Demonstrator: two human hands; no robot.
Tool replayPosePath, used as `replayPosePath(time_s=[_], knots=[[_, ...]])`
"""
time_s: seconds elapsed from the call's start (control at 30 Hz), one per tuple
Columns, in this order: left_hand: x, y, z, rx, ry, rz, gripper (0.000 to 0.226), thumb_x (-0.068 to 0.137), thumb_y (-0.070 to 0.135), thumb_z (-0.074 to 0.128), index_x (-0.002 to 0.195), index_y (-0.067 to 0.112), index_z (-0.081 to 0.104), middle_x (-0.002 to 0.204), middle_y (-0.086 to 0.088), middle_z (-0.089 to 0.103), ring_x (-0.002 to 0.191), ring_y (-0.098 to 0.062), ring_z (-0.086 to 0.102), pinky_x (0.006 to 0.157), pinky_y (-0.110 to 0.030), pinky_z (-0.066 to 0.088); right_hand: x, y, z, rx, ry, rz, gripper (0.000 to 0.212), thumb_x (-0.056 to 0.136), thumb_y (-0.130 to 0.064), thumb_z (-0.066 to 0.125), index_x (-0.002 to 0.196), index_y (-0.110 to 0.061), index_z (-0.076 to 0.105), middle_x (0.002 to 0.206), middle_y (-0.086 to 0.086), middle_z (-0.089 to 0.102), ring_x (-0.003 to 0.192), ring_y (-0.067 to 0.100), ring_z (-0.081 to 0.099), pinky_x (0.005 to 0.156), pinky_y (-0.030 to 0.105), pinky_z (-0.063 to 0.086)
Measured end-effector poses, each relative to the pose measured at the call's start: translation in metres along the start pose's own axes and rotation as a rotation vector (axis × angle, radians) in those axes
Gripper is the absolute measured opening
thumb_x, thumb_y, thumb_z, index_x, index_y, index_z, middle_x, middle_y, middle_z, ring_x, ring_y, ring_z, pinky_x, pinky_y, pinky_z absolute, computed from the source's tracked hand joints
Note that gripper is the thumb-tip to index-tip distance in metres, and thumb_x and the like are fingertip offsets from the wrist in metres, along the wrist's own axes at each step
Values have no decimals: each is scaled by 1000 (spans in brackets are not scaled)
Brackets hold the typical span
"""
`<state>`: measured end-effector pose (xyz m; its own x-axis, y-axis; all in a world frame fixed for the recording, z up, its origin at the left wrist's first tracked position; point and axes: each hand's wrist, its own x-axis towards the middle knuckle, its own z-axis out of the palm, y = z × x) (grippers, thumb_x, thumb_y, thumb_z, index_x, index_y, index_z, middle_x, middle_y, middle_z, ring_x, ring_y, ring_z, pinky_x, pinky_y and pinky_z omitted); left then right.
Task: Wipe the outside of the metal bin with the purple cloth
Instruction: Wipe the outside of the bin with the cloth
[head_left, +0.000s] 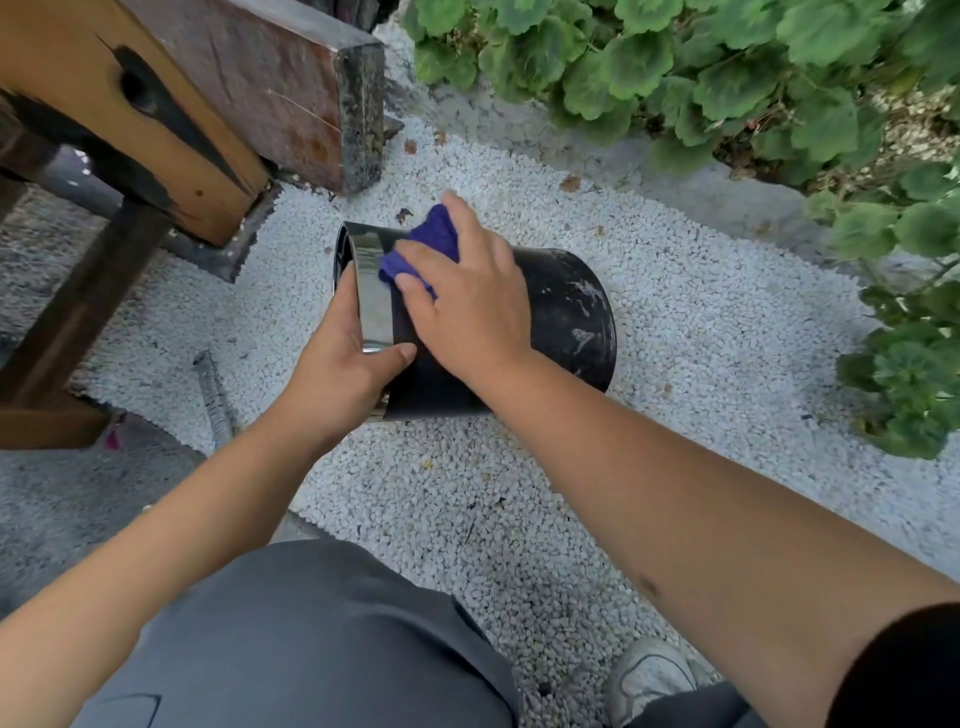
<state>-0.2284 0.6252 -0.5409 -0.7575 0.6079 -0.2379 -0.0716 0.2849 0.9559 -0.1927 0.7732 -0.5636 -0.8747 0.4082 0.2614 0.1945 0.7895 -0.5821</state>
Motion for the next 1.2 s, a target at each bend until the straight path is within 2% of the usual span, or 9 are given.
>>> replayPosePath(time_s=[0.1,0.23,0.37,0.47,0.63,0.87,1.0,1.13,1.2], knots=[[-3,-6,-2,-50,56,-13,73,84,-7,56,148,20,37,134,-7,62,122,-24,60,102,-39,49,1,36,0,-34,-46,127,30,92,-40,54,119,-36,67,156,0,33,123,34,43,93,48,48],[-5,-8,-4,-62,76,-34,71,89,-16,52,147,24,41,131,0,66,118,-15,64,87,-19,53,-2,83,-12,-106,-76,238,28,93,-42,50,118,-41,63,159,-4,26,123,31,41,90,43,49],[-6,-12,-2,-175,234,-110,67,87,-13,61,144,17,42,114,-2,74,105,-19,71,80,-28,56,-5,107,-20,-146,-107,300,28,96,-39,48,120,-38,63,160,-4,22,126,31,36,93,45,48],[-16,-16,-1,25,273,-55,59,87,6,69,138,20,44,112,5,74,104,-12,70,85,-32,58,-5,106,-20,-136,-90,314,28,96,-38,49,120,-36,63,159,-3,22,126,31,35,90,44,50],[-31,-22,-3,260,84,-5,92,85,11,74,153,43,20,132,24,59,111,-5,66,85,-28,58,-6,104,-20,-140,-88,284,28,96,-38,51,121,-33,64,158,-1,25,125,32,37,89,43,50],[-5,-5,-9,125,184,21,73,78,8,71,138,44,48,119,11,70,106,-9,68,88,-26,55,17,66,-27,9,-62,158,29,94,-34,57,120,-26,68,153,4,36,129,31,41,99,46,45],[7,9,-2,-107,173,67,56,80,-5,58,132,16,54,119,-3,70,108,-20,65,93,-35,52,21,-13,-19,214,-6,4,27,86,-32,64,110,-24,73,148,11,44,122,38,49,98,47,46],[1,5,2,-46,91,61,51,89,4,60,135,19,45,125,6,65,117,-11,60,95,-33,48,14,-38,-8,93,-46,-106,31,86,-41,63,115,-34,69,153,5,37,115,36,48,92,46,48],[-4,-2,-3,103,107,58,68,94,8,60,150,26,25,140,13,52,119,10,53,99,-15,43,13,-21,-8,41,-86,-61,33,89,-44,61,120,-35,66,156,4,33,119,36,46,95,47,46]])
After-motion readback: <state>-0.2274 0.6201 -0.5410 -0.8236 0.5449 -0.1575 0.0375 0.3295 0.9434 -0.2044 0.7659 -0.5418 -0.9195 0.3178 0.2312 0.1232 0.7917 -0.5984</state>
